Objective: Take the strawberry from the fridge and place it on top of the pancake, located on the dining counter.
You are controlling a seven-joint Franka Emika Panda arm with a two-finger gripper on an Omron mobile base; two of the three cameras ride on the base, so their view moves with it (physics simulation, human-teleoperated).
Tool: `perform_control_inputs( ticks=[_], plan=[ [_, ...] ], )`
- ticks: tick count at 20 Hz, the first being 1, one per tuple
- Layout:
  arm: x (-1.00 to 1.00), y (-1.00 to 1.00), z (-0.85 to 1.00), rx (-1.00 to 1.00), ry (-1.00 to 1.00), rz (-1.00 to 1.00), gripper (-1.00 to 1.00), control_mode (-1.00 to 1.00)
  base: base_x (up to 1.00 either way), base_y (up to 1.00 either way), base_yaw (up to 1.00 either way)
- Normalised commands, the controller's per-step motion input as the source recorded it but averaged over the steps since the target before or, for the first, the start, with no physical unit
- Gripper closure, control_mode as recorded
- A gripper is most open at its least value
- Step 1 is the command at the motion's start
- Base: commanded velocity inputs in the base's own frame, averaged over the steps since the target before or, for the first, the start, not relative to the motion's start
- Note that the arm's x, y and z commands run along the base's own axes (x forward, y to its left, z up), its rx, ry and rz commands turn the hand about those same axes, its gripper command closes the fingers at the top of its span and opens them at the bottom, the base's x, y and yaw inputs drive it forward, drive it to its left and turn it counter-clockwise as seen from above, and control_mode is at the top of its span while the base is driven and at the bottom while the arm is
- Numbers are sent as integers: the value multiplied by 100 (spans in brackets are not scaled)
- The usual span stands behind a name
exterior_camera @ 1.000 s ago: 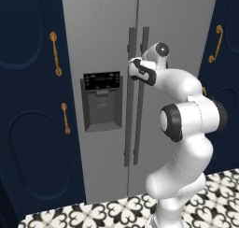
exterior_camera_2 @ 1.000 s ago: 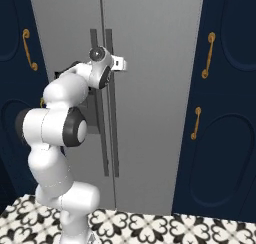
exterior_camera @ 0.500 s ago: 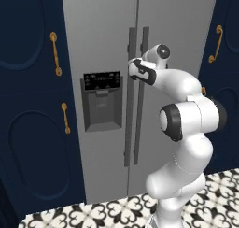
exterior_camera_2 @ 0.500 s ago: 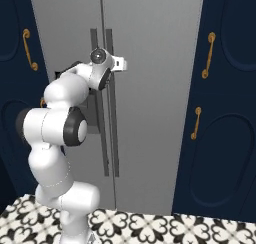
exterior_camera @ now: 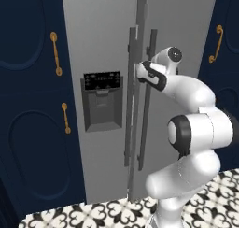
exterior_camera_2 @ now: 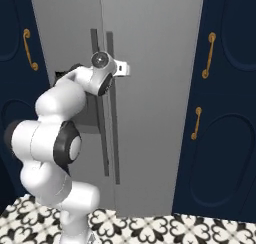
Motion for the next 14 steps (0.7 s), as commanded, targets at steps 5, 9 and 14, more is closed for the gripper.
perform_control_inputs(
  ticks=[5, 9, 14],
  plan=[
    [-100, -77, 12, 0, 0, 1, 100, -100, 0, 0, 0],
    [-84, -83, 22, 0, 0, 2, 100, -100, 0, 0, 0],
    [-43, -59, 1, 0, 5, 1, -100, -100, 0, 0, 0]
  ],
)
